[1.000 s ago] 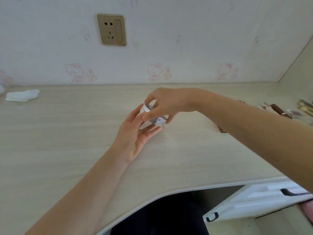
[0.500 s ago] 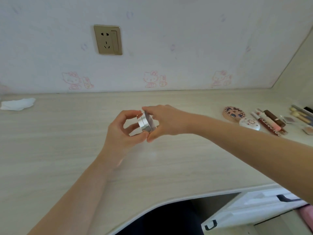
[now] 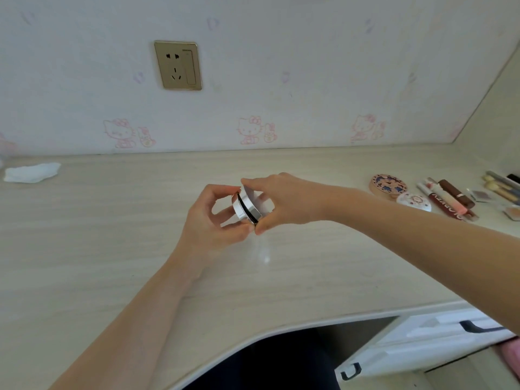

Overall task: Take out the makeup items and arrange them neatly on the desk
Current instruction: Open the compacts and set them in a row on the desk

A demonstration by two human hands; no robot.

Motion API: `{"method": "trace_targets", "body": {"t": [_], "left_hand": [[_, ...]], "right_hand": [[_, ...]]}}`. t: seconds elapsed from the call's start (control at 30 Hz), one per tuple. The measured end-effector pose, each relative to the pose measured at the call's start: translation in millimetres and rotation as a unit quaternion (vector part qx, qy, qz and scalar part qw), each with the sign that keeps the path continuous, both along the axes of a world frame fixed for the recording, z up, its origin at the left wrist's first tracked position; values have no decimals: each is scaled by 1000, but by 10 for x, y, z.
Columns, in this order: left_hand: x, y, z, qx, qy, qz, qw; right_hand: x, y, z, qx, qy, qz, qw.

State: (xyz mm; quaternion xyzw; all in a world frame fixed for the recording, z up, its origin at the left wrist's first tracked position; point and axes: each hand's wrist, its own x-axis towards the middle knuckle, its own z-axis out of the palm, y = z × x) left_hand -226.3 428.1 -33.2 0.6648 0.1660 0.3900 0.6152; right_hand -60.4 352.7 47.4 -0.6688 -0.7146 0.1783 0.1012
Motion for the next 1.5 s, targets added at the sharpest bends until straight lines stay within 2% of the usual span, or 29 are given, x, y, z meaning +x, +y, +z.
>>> {"method": "trace_targets", "body": {"t": [0.1, 0.23, 0.33, 0.67, 0.83, 1.0, 1.13, 1.27, 1.5], "left_hand": [[-8, 8, -20, 40, 38, 21, 998], [-11, -8, -41, 140, 142, 95, 975], [-15, -10, -86, 160, 190, 114, 962], [-63, 65, -92, 166, 221, 99, 956], [-90, 82, -87, 183, 218, 103, 953], [-98, 80, -62, 133, 188, 106, 967], [-97, 95, -57, 96, 172, 90, 976], [-99, 87, -40, 66, 153, 81, 983], [-130, 70, 7, 70, 131, 64, 987]], "right_hand": [[29, -2, 18, -4, -32, -6, 999], [15, 13, 19, -13, -83, -4, 996], [0, 22, 19, -8, -96, -1, 995], [88, 93, -79, 3, -35, 10, 999], [112, 144, -51, 9, -35, 1, 999], [105, 193, 30, 39, 5, -1, 999], [86, 218, 43, 39, 86, -55, 994], [60, 211, 51, 32, 109, -80, 990], [142, 170, -59, -42, 300, -94, 948]]}}
